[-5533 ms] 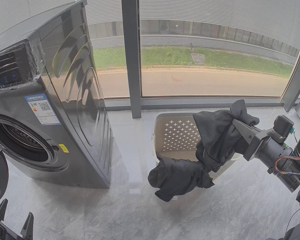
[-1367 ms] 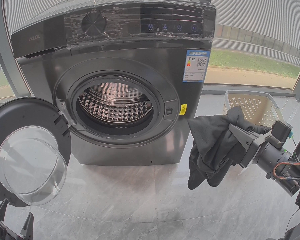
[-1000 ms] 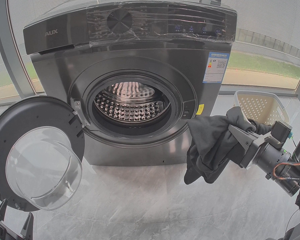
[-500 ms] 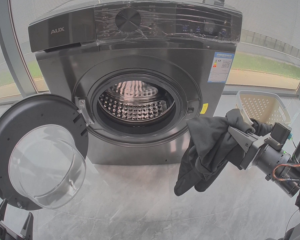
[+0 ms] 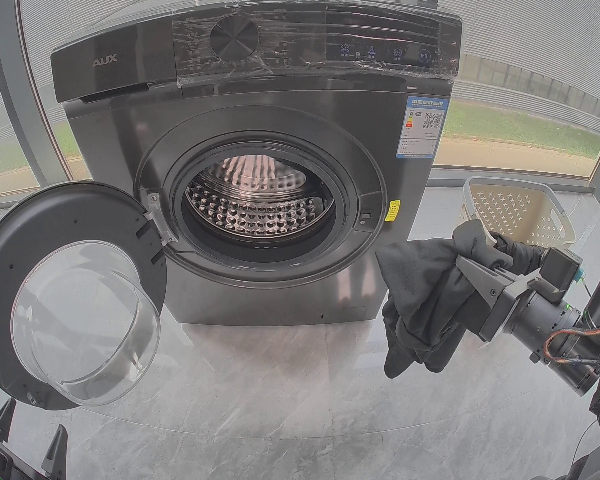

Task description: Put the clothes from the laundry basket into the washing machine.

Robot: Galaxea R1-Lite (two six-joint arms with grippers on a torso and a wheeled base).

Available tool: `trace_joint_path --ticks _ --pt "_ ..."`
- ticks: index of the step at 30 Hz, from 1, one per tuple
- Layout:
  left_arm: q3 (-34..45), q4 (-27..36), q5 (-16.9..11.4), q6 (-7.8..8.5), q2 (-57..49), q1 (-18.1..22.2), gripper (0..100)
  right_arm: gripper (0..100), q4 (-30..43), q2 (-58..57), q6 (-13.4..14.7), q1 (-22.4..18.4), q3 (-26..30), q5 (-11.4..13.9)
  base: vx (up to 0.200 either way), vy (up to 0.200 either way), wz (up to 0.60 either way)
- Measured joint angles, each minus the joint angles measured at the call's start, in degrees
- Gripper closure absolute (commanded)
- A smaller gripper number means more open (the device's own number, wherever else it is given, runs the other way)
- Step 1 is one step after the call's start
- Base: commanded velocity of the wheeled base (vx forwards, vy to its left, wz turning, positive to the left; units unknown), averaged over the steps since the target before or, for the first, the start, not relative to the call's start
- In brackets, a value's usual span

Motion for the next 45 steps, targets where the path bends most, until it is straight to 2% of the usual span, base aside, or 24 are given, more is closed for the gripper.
trace_joint_path --ticks 10,22,30,34,39,45 --pt "0.0 0.0 0.0 0.05 0.0 0.0 0 100 0.1 0.1 0.2 0.0 0.1 0.0 0.0 0.2 0.0" --pt "0.0 -0.1 -0.1 1.02 0.0 0.0 0 100 0.1 0.2 -0.2 0.9 1.2 0.3 0.0 0.0 0.0" --pt "0.0 -0.1 -0.3 1.28 0.0 0.2 0 100 -0.2 1.0 0.7 4.4 -1.8 0.3 0.0 0.0 0.0" --pt "0.0 -0.1 -0.8 1.96 0.0 0.2 0 100 -0.3 2.8 2.6 5.9 -4.3 0.1 0.0 0.0 0.0" --pt "0.0 -0.1 -1.5 2.54 0.0 0.2 0 100 -2.9 6.7 3.3 7.3 -6.9 -0.2 0.0 0.0 0.0" --pt "-1.9 -2.8 -2.2 1.28 0.0 0.2 0 100 -8.2 11.9 3.2 8.2 -9.0 -1.1 0.0 0.0 0.0"
